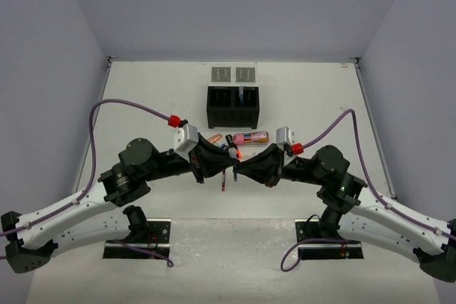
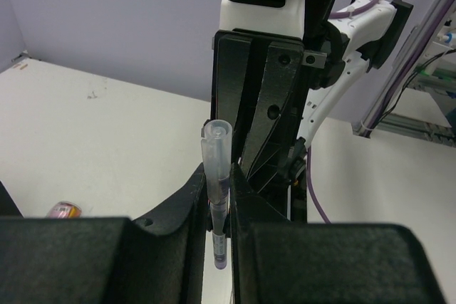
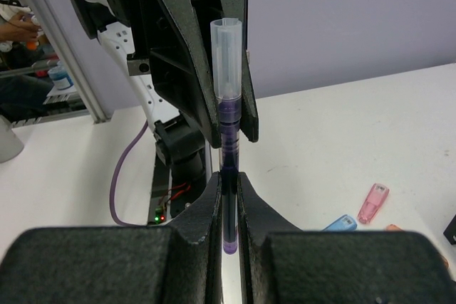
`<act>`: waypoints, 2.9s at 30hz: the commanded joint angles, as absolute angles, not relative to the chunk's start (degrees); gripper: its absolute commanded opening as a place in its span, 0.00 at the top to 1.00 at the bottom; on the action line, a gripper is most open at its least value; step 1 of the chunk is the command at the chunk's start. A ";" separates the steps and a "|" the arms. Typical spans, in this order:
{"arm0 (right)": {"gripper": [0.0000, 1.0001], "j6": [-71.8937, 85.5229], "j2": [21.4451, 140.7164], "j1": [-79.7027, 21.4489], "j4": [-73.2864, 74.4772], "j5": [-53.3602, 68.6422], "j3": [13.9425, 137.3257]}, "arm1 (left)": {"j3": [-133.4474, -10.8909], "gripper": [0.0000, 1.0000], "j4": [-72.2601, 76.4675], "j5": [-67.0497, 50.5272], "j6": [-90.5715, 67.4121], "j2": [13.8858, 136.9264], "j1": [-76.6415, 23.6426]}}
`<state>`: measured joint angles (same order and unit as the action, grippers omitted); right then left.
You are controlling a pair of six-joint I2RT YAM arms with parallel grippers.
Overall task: Sort the stationery into containers
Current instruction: Close the pen cap on the pen.
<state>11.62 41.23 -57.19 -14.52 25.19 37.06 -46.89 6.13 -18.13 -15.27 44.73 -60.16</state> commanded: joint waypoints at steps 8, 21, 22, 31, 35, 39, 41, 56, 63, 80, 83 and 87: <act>1.00 12.87 40.32 -57.22 -16.78 24.20 40.54 | -45.24 1.00 8.09 -19.39 -13.89 45.20 -60.29; 0.99 13.44 40.80 -57.14 -18.37 23.38 39.63 | -43.78 1.00 10.37 -14.33 -15.46 43.94 -60.29; 0.97 13.35 40.98 -57.22 -18.38 23.39 39.54 | -43.95 1.00 10.29 -14.33 -15.38 43.95 -60.30; 1.00 12.91 40.96 -57.13 -18.36 23.82 39.30 | -46.40 0.90 7.03 -17.75 -14.15 47.74 -60.29; 1.00 12.66 40.88 -57.14 -17.96 23.73 39.37 | -46.40 0.81 6.87 -17.18 -14.16 47.75 -60.29; 1.00 12.48 40.57 -57.17 -17.72 23.53 39.29 | -46.32 0.79 6.60 -16.70 -14.15 47.07 -60.29; 1.00 12.37 40.47 -57.19 -17.56 23.27 39.20 | -46.30 0.73 6.31 -16.57 -14.04 46.82 -60.29; 1.00 12.34 40.84 -57.22 -17.32 23.38 39.61 | -45.10 1.00 7.46 -17.65 -13.89 45.06 -60.38; 0.76 12.06 41.55 -57.22 -17.19 22.76 38.70 | -44.74 1.00 8.41 -17.90 -13.88 43.75 -60.37; 0.63 14.23 50.27 -57.22 -21.97 28.29 40.60 | -45.53 1.00 10.45 -17.84 -14.59 43.24 -60.38; 0.84 14.24 51.18 -57.20 -22.64 28.65 40.82 | -45.60 1.00 10.98 -18.05 -15.18 43.64 -60.29; 0.95 14.29 50.84 -57.22 -23.71 28.63 40.08 | -45.63 1.00 10.57 -17.74 -15.21 43.93 -60.29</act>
